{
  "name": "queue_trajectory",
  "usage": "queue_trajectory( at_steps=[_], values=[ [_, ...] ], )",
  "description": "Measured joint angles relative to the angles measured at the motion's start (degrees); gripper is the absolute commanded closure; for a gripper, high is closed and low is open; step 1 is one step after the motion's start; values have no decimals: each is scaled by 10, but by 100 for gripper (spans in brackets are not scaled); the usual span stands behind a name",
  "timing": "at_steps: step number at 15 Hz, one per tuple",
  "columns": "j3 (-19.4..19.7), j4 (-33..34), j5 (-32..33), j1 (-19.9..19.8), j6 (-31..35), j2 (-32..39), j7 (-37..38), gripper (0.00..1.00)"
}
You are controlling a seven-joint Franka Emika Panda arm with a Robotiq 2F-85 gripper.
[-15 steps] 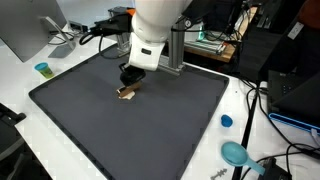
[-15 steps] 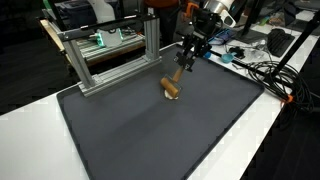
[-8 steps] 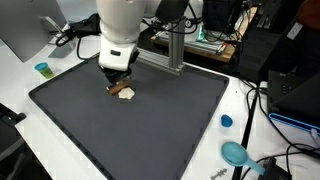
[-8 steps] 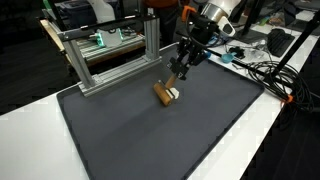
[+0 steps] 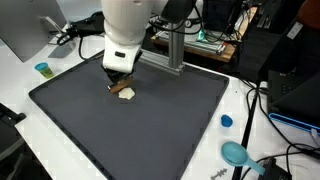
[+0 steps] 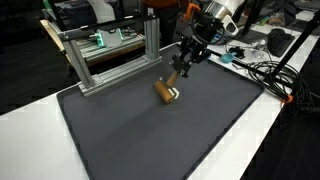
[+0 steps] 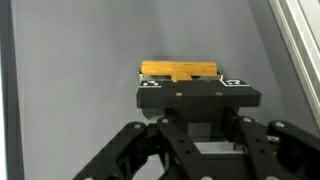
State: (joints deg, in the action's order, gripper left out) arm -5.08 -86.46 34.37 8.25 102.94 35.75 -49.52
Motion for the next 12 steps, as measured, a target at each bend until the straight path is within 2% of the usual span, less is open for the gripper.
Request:
queue_trajectory(
  at_steps=[3,6,7,9,10,12],
  values=[
    [-3,-1,6,24,-35,-32,16,79],
    [-18,-7,-13,16,-22,-66,-21,79],
    [-21,-10,-30,6,-6,-75,-36,54],
    [-25,-16,-73,-18,25,-87,-71,54],
    [-25,-18,-79,-27,31,-89,-80,79],
    [-26,-19,-82,-32,34,-87,-84,79]
  ],
)
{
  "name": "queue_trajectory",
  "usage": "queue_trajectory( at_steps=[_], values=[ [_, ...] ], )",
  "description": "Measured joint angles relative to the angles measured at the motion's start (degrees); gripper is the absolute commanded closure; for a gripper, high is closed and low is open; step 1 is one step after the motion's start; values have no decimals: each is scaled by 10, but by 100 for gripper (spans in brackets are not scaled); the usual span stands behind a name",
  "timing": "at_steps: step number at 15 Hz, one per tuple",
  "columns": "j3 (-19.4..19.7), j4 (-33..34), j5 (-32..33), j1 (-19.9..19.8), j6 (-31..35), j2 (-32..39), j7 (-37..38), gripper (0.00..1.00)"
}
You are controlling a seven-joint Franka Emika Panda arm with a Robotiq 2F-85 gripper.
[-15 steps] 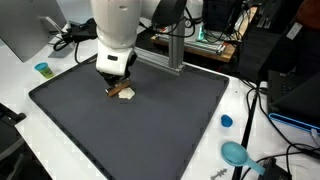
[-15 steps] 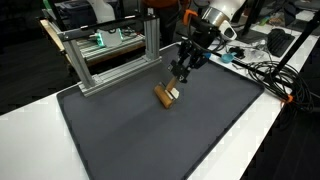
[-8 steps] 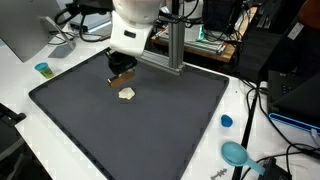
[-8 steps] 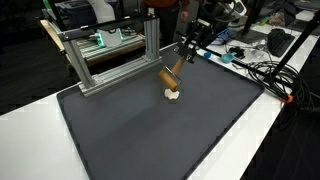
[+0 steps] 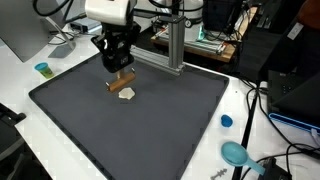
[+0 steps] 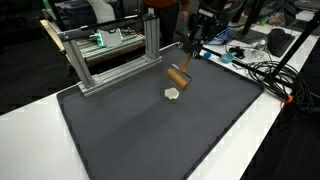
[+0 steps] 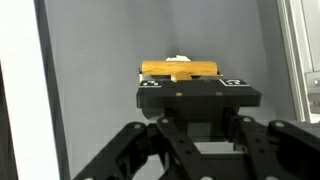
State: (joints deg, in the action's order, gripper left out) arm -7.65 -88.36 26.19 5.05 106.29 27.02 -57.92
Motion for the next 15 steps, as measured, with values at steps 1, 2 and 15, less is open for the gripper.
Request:
queue_trajectory(
  at_steps=[1,2,15],
  values=[
    [2,0,0,2,2,4,4,79],
    [3,0,0,4,7,8,10,79],
    [17,-39,28,19,60,43,71,79]
  ],
)
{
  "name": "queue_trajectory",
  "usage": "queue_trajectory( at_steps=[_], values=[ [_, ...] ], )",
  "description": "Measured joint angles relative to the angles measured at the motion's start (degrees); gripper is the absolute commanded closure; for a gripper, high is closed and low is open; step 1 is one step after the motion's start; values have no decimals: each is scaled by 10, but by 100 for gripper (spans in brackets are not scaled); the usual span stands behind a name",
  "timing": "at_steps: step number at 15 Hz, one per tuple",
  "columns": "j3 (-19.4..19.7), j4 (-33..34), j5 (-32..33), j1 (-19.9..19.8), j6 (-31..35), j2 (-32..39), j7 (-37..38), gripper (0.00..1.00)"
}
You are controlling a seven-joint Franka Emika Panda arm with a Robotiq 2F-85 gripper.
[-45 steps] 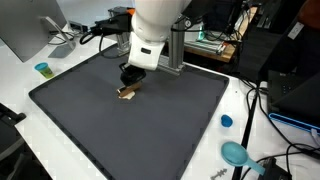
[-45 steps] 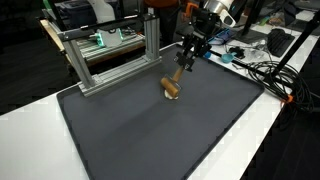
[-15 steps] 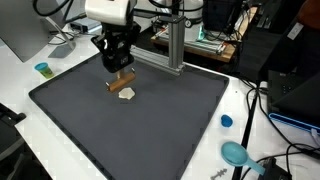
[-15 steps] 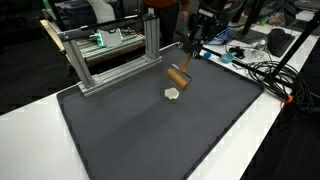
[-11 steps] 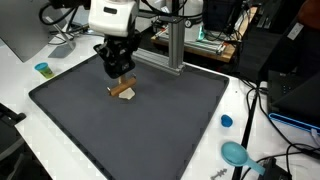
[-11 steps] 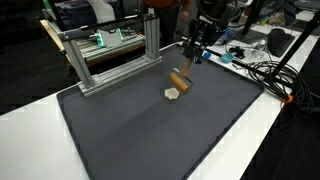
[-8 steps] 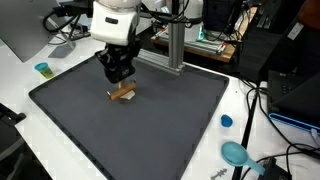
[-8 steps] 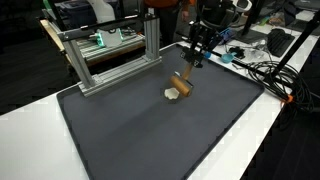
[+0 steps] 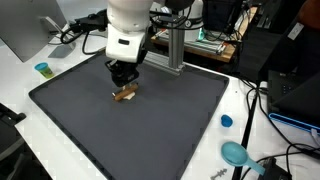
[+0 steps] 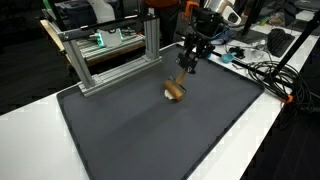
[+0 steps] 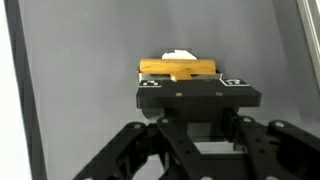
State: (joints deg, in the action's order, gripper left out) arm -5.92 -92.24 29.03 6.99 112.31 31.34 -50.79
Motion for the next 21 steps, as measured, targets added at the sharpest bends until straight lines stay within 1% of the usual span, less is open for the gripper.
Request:
queue_trajectory(
  at_steps=[5,13,21],
  values=[
    [1,1,8,3,1,6,0,79],
    [3,46,3,-1,-30,38,-9,79],
    [24,85,4,-2,-59,70,-5,79]
  ],
)
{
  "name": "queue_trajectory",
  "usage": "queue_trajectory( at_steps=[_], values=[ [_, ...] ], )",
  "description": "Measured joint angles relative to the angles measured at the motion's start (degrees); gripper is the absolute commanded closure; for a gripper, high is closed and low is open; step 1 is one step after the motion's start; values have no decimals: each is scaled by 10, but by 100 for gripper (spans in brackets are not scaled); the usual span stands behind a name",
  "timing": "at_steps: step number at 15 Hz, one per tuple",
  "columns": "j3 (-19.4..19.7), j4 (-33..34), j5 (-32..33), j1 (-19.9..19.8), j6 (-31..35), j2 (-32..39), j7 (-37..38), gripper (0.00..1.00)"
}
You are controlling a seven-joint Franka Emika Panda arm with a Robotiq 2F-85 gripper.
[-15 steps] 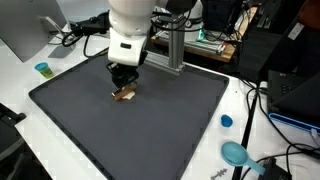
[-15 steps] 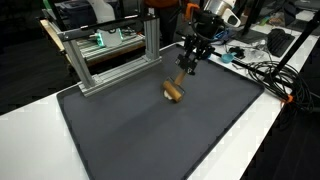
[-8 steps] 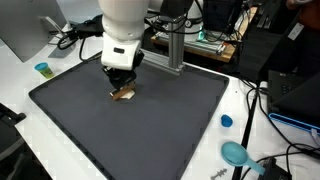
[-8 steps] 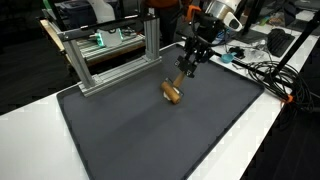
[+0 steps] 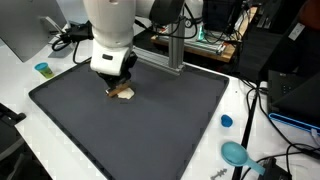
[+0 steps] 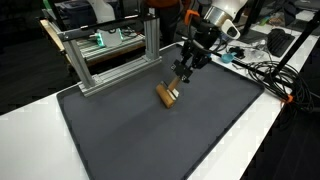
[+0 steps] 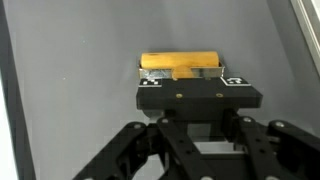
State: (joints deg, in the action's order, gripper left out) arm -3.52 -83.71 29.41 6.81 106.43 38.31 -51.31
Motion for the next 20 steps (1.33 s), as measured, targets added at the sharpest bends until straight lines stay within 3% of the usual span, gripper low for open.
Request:
queue_trajectory(
  at_steps=[5,9,15,20],
  values=[
    [4,-3,-4,-6,22,-12,9,79],
    [-7,-42,-24,-18,71,-90,-12,79],
    [-12,-85,-67,-58,66,-132,-198,79],
    [-21,-127,-151,-108,178,-133,-355,79]
  ],
)
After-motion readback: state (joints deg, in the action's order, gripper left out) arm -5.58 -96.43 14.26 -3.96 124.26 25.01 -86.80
